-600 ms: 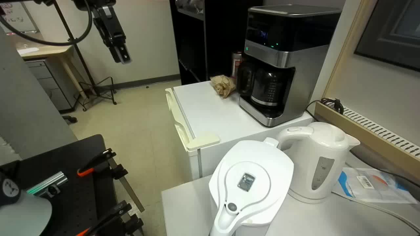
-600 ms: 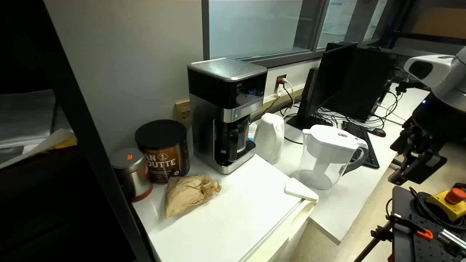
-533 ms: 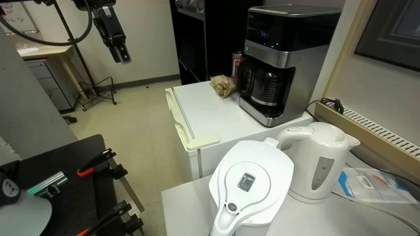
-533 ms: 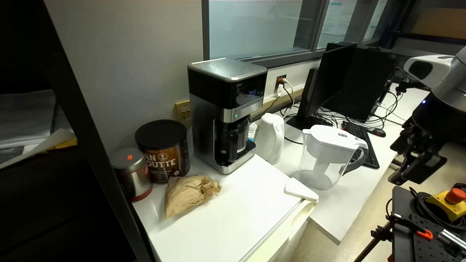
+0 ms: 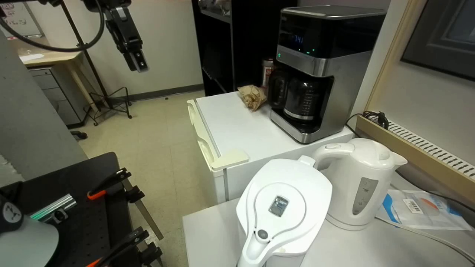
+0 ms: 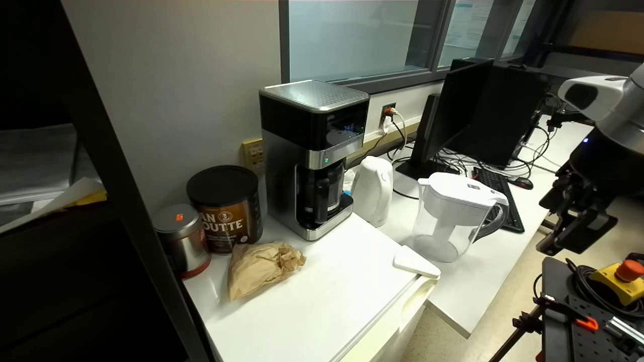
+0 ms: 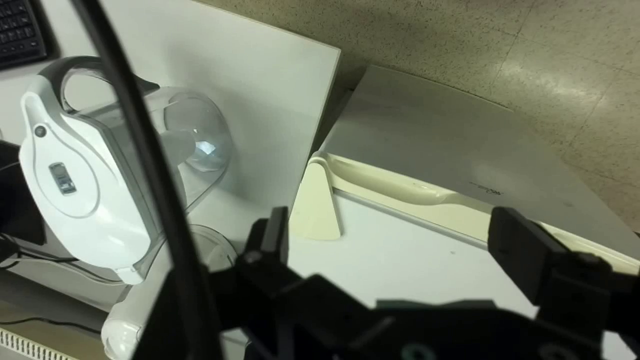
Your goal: Press a button on the coffeemaker.
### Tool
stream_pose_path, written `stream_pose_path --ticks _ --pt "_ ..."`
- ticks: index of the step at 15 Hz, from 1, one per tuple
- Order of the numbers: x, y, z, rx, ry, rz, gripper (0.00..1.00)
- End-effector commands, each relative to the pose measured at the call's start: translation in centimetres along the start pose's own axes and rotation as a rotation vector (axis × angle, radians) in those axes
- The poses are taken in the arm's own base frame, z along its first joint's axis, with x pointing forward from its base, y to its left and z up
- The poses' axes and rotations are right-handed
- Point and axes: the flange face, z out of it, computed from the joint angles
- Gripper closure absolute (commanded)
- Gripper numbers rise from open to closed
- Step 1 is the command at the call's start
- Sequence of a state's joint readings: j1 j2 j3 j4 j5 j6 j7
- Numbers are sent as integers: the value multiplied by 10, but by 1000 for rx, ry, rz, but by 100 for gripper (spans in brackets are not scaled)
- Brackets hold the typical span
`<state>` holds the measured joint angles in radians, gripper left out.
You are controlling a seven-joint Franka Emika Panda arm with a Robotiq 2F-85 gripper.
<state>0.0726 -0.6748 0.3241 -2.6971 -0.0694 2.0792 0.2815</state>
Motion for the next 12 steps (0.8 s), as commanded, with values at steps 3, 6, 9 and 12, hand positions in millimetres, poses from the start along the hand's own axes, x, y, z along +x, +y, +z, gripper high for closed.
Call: stream_pose_path --ticks 3,6,9,12 --pt "9 2 4 -74 11 -73 0" --pt "24 6 9 -142 20 -135 0" --pt "44 10 14 -200 56 -188 28" --pt "71 15 20 -239 109 -226 50"
